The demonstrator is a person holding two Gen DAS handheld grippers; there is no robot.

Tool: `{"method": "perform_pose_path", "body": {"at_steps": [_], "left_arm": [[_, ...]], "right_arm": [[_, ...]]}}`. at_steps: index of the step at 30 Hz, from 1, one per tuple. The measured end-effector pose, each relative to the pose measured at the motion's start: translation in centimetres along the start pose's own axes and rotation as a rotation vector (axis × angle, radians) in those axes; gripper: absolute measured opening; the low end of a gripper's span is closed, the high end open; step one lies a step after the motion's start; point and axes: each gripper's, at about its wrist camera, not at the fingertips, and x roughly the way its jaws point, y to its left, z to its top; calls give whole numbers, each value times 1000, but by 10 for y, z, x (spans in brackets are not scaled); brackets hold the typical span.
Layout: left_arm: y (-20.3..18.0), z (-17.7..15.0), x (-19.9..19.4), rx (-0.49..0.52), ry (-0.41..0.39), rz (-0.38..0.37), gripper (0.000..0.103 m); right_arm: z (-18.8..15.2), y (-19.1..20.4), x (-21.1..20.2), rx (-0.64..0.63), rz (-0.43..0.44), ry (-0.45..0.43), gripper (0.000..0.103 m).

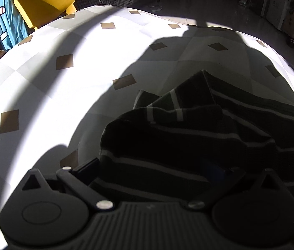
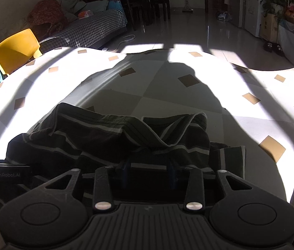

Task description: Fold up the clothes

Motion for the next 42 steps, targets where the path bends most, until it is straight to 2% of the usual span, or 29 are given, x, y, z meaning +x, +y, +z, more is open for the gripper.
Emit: {"method": "perform_pose_path", "body": {"at_steps": [5,9,17,21,31,42], "left_arm": [[5,-8,2,-18,11,-24,103],[12,-17,2,-44,37,-54,103],[16,-47,-16,13,31,-75,103],[26,-64,-25,-22,56,-102,103],[36,-109,-55,-15,89,-111,103],[53,-148,-82,-38,150,-118,103]], "right_arm": [[-14,-2,3,-70,-67,64,40],[-25,7,-3,-132,-82,72,44],[-48,7,-23,-150,-68,79,45],[-63,10,-38,-163,-57,101,45],[-99,15,-77,-179,-34,164,46],[-142,28,-116,-155,-62,189,48]]}}
